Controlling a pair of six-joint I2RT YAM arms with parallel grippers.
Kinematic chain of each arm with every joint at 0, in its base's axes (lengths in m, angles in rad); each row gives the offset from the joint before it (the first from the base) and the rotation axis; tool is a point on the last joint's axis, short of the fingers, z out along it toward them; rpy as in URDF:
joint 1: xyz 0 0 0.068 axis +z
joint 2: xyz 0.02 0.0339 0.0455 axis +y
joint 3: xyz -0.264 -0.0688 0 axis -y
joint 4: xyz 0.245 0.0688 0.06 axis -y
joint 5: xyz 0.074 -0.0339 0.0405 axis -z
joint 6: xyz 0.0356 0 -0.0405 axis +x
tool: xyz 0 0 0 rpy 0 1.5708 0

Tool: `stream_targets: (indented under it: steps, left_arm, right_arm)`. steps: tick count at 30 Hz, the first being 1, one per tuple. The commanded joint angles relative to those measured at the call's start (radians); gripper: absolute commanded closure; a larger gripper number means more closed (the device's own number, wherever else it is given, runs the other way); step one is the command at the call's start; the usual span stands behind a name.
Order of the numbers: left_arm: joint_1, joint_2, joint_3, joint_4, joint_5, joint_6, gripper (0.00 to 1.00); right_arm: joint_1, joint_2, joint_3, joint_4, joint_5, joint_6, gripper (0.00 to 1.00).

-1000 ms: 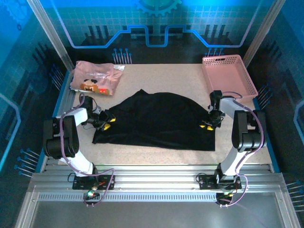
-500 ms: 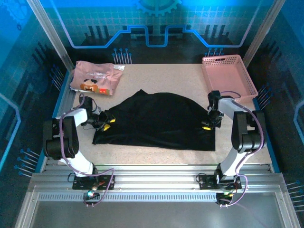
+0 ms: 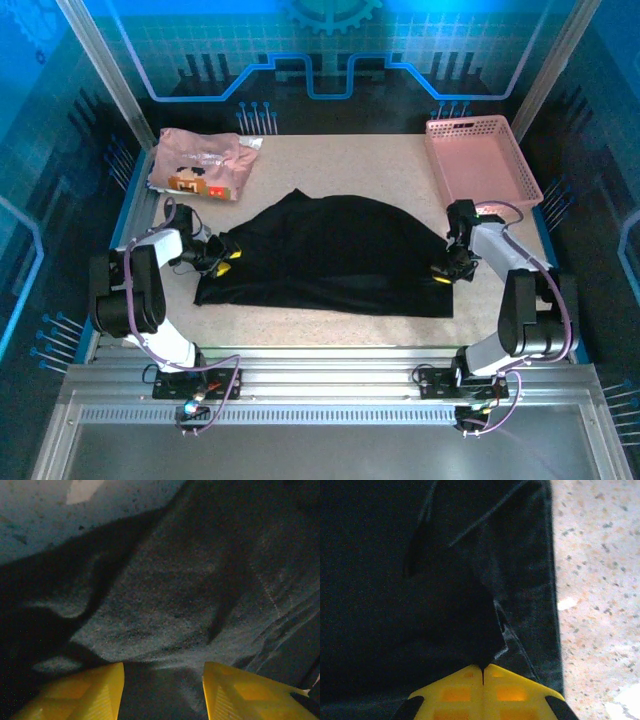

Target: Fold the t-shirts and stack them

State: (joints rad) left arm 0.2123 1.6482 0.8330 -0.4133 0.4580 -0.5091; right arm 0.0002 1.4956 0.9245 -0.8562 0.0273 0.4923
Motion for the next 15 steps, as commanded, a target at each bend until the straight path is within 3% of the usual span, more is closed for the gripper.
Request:
stream_targets:
  steps: [1, 8, 15]
  left_arm:
    - [0.018, 0.001, -0.005, -0.051, -0.033, 0.046, 0.53]
    - [0.019, 0.013, 0.005, -0.061, -0.045, 0.065, 0.52]
    - [0.019, 0.031, 0.008, -0.055, -0.065, 0.084, 0.51]
  right_arm:
    - [-0.028, -0.055, 0.002, -0.058, 0.016, 0.014, 1.0]
    - [-0.038, -0.115, 0.064, -0.173, 0.024, 0.012, 1.0]
    - [-0.085, -0.066, 0.082, -0.187, 0.043, -0.02, 1.0]
